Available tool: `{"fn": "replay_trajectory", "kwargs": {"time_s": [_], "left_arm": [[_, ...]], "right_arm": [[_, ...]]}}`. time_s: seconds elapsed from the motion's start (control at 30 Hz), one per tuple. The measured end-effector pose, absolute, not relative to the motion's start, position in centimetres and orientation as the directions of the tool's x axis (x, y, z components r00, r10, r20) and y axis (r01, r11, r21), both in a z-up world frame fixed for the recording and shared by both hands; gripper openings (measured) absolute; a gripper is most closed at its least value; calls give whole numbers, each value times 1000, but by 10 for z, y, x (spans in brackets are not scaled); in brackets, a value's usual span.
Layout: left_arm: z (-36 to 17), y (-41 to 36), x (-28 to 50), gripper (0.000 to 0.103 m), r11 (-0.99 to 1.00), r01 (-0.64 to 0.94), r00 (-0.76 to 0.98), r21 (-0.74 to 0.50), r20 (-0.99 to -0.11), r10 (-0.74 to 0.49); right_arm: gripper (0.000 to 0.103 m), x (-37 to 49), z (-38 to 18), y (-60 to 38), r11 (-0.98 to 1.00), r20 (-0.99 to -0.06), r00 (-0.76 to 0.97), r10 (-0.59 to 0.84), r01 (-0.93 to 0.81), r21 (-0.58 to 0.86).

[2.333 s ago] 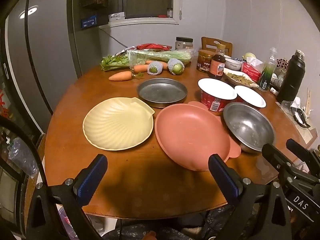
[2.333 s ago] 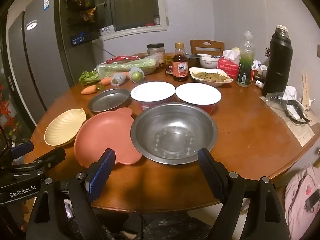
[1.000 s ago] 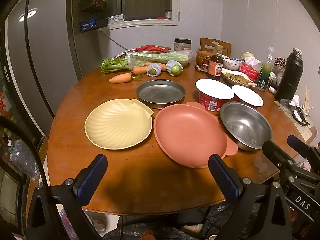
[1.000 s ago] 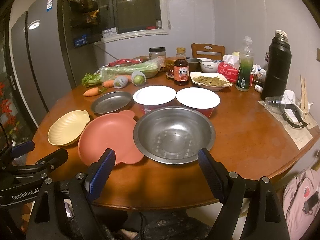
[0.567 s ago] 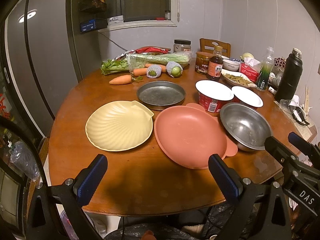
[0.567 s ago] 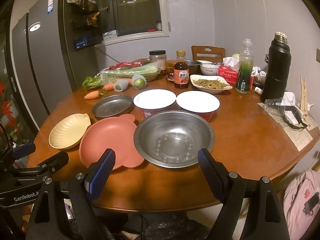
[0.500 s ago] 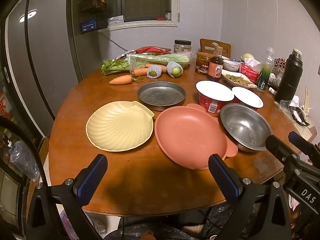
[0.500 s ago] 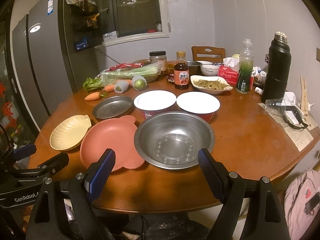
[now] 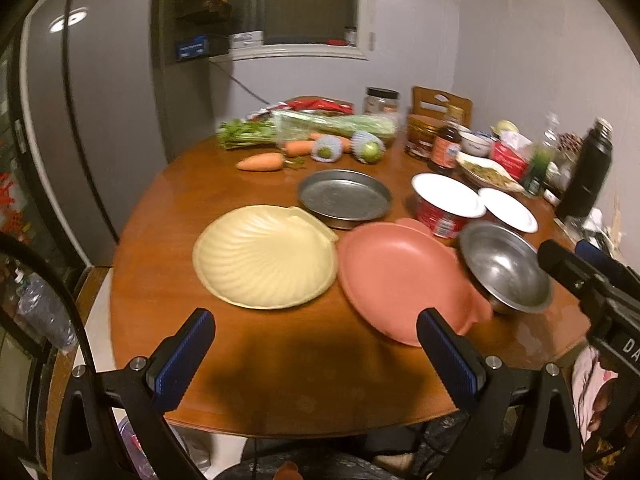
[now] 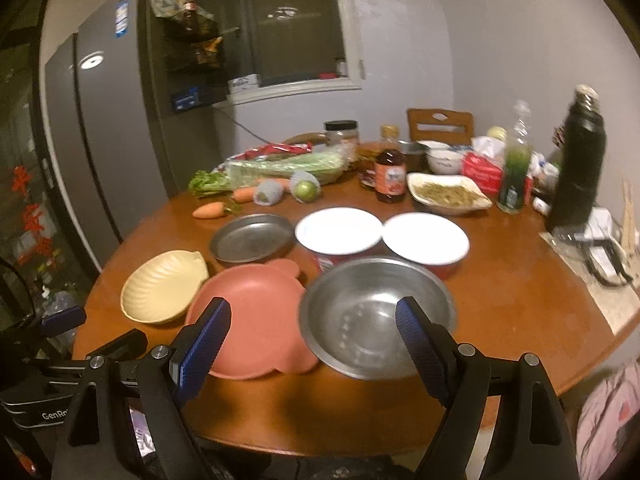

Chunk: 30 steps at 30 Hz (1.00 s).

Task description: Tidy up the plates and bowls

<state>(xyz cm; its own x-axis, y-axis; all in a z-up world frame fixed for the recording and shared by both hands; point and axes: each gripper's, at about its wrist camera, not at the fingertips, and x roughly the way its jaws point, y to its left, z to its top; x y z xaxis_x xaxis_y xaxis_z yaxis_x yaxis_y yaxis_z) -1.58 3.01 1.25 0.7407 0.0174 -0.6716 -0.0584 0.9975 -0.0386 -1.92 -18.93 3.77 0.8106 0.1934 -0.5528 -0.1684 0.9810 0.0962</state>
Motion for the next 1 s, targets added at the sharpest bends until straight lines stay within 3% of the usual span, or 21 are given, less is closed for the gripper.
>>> {"fn": "replay_trajectory", "kwargs": {"time_s": [0.2,0.5,0.9,1.0], "left_arm": [[10,70,-10,102,987,-140,732,-74,-680,53],[-7,120,13,102,970,-220,684,-104,-726,77],[-17,149,85,102,989,-140,647,-53,-760,51],[-24,152,99,101,991,-121,628,-59,-778,30]], "right_arm": [[85,1,44,-158,961,-549,793,264,-265,80],[85,55,27,-100,922,-632,695,344,-378,86],[85,107,-7,-43,905,-730,609,310,-423,31],[78,113,-10,-34,899,-740,595,314,-438,30]]}}
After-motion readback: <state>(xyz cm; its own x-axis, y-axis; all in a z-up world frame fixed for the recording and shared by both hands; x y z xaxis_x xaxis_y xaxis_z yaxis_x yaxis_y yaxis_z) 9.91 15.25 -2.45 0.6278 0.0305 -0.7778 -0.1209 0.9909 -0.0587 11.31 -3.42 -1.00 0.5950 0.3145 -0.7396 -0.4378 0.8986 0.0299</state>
